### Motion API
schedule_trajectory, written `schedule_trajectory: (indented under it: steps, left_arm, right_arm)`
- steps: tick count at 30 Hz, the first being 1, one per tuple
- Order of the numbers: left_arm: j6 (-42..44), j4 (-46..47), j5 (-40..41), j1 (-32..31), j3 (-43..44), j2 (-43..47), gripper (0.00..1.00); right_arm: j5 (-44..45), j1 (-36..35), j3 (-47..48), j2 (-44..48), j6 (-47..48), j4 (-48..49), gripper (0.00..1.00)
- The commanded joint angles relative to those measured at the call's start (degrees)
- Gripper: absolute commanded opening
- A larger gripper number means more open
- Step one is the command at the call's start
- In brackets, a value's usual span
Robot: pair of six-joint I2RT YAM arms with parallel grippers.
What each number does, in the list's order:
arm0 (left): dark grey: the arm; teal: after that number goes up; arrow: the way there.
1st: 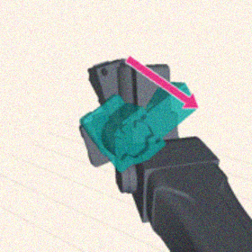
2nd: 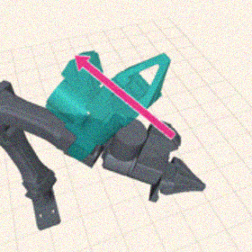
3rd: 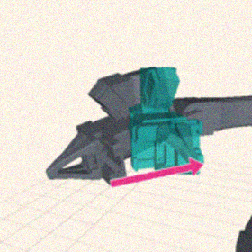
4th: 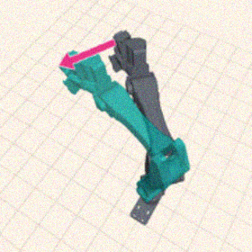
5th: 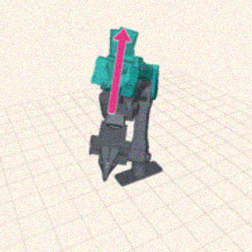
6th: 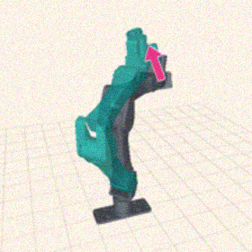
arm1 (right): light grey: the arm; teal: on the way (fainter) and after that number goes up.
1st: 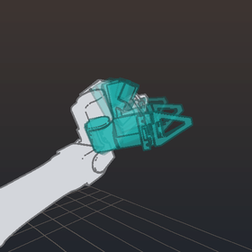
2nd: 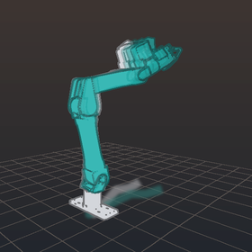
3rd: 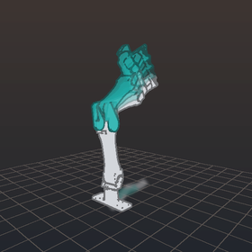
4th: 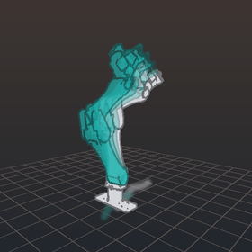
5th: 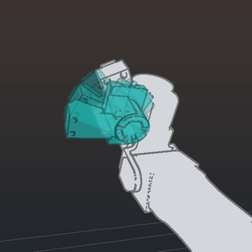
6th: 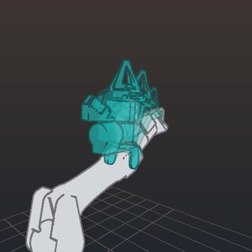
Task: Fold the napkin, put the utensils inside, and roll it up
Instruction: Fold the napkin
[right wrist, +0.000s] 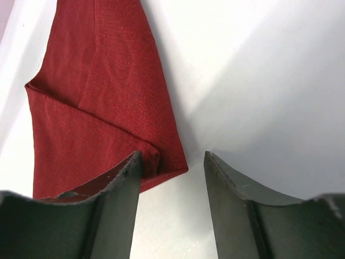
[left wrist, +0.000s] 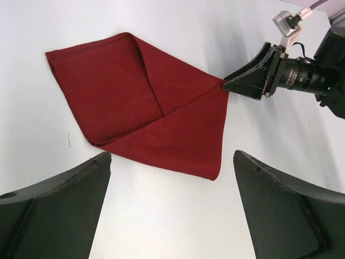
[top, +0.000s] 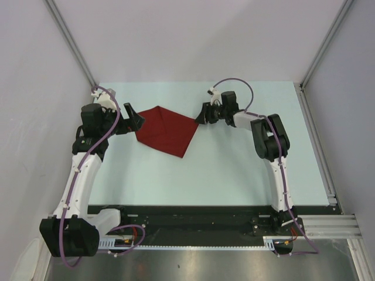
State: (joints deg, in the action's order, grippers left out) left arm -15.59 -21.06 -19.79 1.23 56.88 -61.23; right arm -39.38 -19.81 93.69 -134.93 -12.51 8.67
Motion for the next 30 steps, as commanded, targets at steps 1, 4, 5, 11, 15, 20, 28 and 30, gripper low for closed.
schedule_trajectory:
  steps: [1, 4, 5, 11, 15, 20, 28, 30]
  left_arm:
    - [-0.7, 1.9, -1.0, 0.1, -0.1, 0.1, 1.0]
    - [-0.7, 1.9, -1.0, 0.0, -0.1, 0.1, 1.0]
    - [-0.7, 1.9, -1.0, 0.1, -0.1, 0.1, 1.0]
    - [-0.7, 1.9, -1.0, 0.1, -0.2, 0.1, 1.0]
    - [-0.6, 2.0, -1.0, 0.1, -0.1, 0.1, 1.0]
    - [-0.7, 1.9, -1.0, 0.0, -0.1, 0.1, 0.99]
    - [-1.2, 2.0, -1.5, -0.4, -0.5, -0.5, 1.0]
    - [-1.3, 2.3, -1.7, -0.7, -0.8, -0.6, 1.0]
  right_arm:
    - [-1.2, -0.1, 2.4, -1.2, -1.6, 1.5, 0.5]
    - [-1.0, -0.1, 2.2, -1.2, -1.7, 1.5, 0.38]
    - [-0.9, -0.1, 2.1, -1.1, -1.7, 1.5, 0.32]
    - [-0.7, 0.1, -0.8, -0.3, -4.9, 5.5, 0.0]
    - [-0.1, 0.4, -7.1, 2.9, -9.8, 12.0, 0.0]
    - [6.8, 0.5, -19.1, 10.6, -13.2, 16.6, 0.0]
    - [20.2, -0.4, -48.0, 27.8, -25.4, 25.2, 0.0]
    - [25.3, -1.9, -54.9, 31.8, -27.1, 24.9, 0.0]
